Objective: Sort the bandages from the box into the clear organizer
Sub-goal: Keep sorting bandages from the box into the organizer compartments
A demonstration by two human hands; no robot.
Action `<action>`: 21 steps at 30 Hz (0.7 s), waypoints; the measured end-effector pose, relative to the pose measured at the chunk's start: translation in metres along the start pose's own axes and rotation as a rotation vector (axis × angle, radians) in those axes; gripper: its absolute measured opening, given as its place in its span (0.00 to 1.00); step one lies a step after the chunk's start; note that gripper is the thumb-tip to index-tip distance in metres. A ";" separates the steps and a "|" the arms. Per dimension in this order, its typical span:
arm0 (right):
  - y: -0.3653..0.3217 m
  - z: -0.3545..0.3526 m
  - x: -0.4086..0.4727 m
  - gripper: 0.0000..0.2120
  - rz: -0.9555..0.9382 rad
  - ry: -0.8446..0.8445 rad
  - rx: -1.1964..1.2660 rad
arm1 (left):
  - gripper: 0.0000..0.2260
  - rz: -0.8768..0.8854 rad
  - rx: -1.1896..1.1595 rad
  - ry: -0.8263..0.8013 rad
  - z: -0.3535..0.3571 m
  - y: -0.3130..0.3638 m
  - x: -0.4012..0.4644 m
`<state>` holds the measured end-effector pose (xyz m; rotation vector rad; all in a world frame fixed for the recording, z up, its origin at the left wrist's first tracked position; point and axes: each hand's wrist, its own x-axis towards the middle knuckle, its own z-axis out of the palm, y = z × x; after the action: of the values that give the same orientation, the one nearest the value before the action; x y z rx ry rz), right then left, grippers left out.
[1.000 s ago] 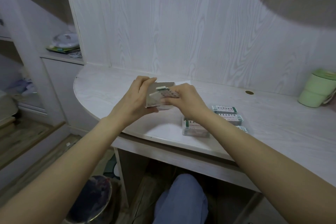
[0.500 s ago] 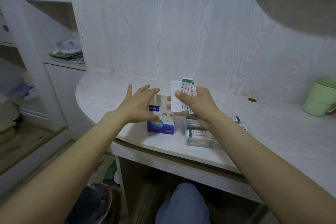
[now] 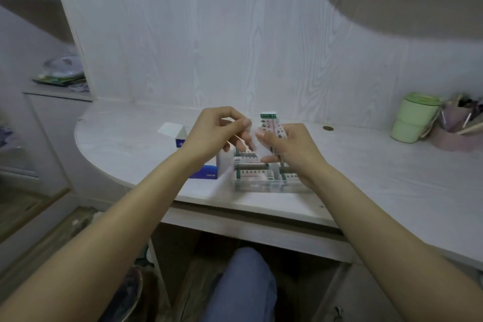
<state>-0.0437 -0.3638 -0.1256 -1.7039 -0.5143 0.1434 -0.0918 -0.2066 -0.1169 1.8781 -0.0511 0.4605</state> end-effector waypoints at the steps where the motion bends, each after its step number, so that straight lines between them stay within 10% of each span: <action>1: 0.002 -0.008 -0.002 0.10 0.019 0.004 0.025 | 0.06 -0.022 -0.067 -0.008 0.006 0.000 0.000; 9: 0.026 -0.065 -0.011 0.11 0.228 -0.055 0.166 | 0.03 -0.135 -0.084 -0.127 0.051 0.002 0.006; 21: 0.056 -0.091 0.005 0.05 0.138 0.045 -0.489 | 0.03 -0.135 0.440 -0.145 0.097 -0.032 0.023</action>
<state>0.0088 -0.4504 -0.1596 -2.2166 -0.4177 0.0813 -0.0349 -0.2795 -0.1646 2.3280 0.0870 0.2530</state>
